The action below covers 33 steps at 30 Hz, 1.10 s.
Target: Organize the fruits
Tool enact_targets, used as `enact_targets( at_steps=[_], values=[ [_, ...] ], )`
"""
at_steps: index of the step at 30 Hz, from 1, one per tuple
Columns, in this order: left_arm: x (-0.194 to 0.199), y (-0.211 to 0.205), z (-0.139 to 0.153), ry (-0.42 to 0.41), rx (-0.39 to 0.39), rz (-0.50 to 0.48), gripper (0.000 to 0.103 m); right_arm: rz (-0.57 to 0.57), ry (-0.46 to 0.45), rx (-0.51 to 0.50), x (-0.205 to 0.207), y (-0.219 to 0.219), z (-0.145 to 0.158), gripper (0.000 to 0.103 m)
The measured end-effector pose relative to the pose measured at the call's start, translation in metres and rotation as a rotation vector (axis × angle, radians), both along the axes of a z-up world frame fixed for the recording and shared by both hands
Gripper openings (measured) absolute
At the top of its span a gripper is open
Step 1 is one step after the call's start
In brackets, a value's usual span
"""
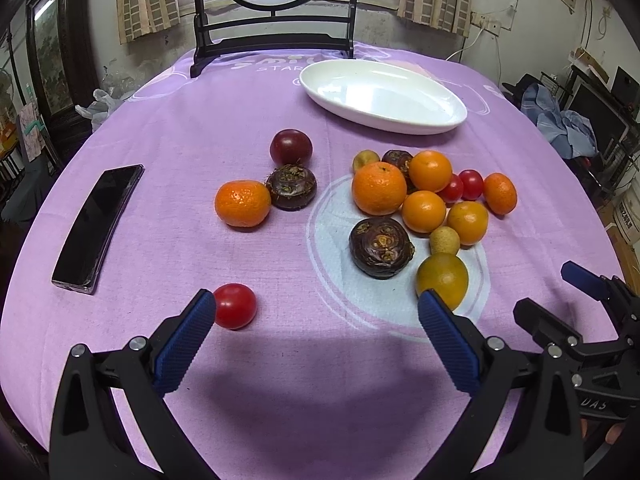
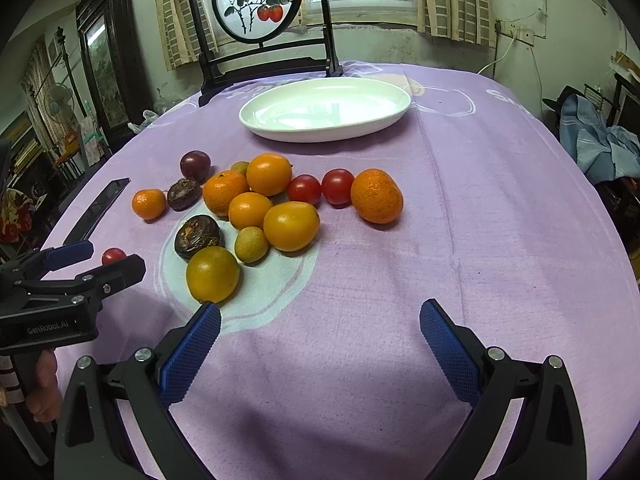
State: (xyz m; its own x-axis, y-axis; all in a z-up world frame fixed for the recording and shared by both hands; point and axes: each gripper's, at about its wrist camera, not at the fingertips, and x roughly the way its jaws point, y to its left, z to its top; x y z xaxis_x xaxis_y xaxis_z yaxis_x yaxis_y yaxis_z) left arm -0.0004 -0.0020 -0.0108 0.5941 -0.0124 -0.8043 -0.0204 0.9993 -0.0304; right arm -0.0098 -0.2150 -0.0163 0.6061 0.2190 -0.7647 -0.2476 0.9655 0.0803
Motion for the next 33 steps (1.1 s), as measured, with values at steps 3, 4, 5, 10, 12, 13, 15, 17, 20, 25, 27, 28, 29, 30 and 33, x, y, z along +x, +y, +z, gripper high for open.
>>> enact_targets(
  at_steps=[3,4,5,10,12,13,15,17,20,25,27,28,29,30,33],
  values=[
    [0.000,0.000,0.000,0.001,0.001,0.000,0.099,0.008,0.002,-0.006,0.000,0.003,-0.001,0.100],
    [0.000,0.001,0.000,0.001,0.000,-0.001,0.099,0.008,0.003,-0.006,0.000,0.003,-0.001,0.100],
    [0.000,0.001,-0.001,0.001,0.000,-0.001,0.099,0.007,0.004,-0.005,-0.001,0.003,-0.001,0.100],
    [0.000,0.001,-0.001,0.003,0.000,0.001,0.099,0.007,0.007,-0.004,-0.001,0.002,-0.001,0.100],
    [0.000,0.001,-0.001,0.003,0.001,0.000,0.099,0.006,0.007,-0.006,-0.001,0.002,-0.002,0.100],
    [0.000,0.001,-0.001,0.002,0.001,0.000,0.099,0.006,0.007,-0.006,-0.001,0.002,-0.002,0.100],
    [0.000,0.002,-0.001,0.002,0.000,0.000,0.099,0.007,0.007,-0.005,-0.001,0.002,-0.002,0.100],
    [0.000,0.001,-0.001,0.003,0.001,0.000,0.099,0.006,0.008,-0.006,-0.001,0.002,-0.002,0.100],
    [0.000,0.001,-0.001,0.002,0.000,0.000,0.099,0.008,0.008,-0.006,-0.002,0.003,-0.003,0.100],
    [0.000,0.002,-0.001,0.003,0.000,0.000,0.099,0.009,0.009,-0.006,-0.002,0.004,-0.003,0.100],
    [0.000,0.002,-0.001,0.003,0.000,0.001,0.099,0.013,0.010,-0.003,-0.002,0.005,-0.004,0.100],
    [0.000,0.002,-0.001,0.003,0.001,0.002,0.099,0.019,0.013,-0.002,-0.003,0.007,-0.005,0.100],
    [-0.001,0.002,-0.002,0.002,0.002,0.003,0.099,0.026,0.015,-0.003,-0.003,0.009,-0.005,0.100],
    [-0.001,0.003,-0.001,0.001,0.004,0.005,0.099,0.045,0.019,-0.006,-0.004,0.015,-0.005,0.100],
    [-0.003,0.011,-0.002,-0.006,0.007,0.018,0.099,0.116,0.037,-0.021,-0.005,0.036,-0.008,0.100]
  ],
)
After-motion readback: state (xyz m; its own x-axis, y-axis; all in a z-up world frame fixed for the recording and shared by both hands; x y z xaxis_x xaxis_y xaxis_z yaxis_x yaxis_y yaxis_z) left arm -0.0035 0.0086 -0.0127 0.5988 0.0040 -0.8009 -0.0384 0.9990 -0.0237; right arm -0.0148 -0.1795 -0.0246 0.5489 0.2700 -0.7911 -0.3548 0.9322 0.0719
